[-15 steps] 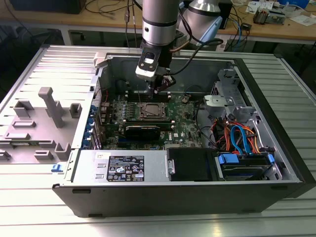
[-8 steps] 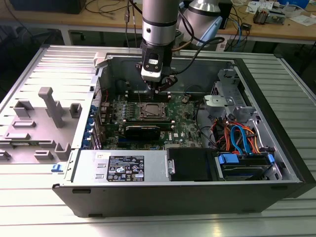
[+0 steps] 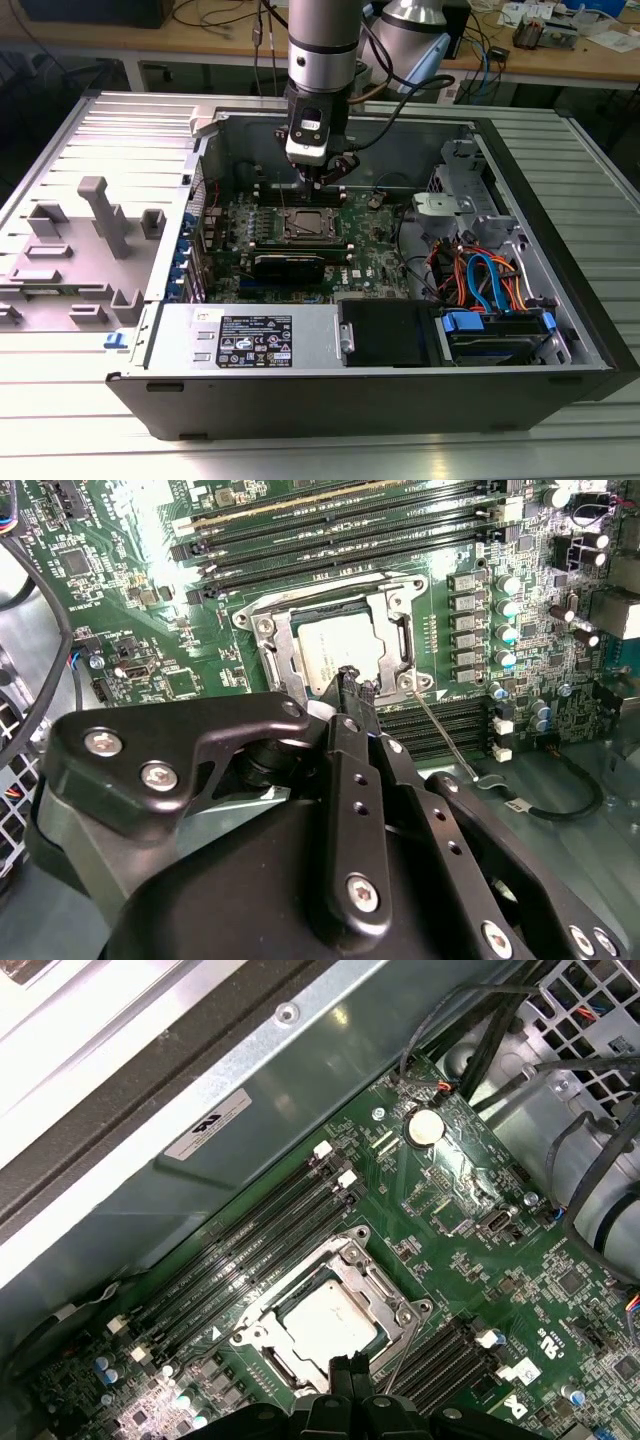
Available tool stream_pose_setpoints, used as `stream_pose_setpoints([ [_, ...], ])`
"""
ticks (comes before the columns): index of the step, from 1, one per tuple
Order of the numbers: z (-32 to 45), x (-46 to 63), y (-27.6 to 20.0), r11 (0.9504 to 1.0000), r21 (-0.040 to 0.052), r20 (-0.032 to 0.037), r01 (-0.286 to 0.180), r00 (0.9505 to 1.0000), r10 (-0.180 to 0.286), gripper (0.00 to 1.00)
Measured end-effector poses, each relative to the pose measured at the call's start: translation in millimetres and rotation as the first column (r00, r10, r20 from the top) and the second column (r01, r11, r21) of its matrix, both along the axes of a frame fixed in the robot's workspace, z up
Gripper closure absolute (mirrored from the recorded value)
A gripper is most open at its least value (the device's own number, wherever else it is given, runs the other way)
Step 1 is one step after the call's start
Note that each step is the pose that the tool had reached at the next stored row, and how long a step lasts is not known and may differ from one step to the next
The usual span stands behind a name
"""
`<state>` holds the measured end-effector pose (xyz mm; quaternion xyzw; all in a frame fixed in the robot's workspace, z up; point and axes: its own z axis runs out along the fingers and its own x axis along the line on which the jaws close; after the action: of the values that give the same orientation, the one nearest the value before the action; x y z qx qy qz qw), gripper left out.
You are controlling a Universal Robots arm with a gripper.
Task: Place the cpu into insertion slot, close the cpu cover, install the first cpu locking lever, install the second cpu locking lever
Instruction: 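Install the first cpu locking lever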
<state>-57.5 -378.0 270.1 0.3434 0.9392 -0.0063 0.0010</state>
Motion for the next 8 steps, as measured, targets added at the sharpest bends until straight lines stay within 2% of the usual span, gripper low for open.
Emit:
stream_pose_setpoints([
  [5,0.0,0.0,0.0,0.9999,0.0,0.0,-0.014,0.9999,0.014,0.89],
  [8,0.0,0.0,0.0,0.9979,0.0,0.0,-0.064,0.9979,0.064,0.89],
])
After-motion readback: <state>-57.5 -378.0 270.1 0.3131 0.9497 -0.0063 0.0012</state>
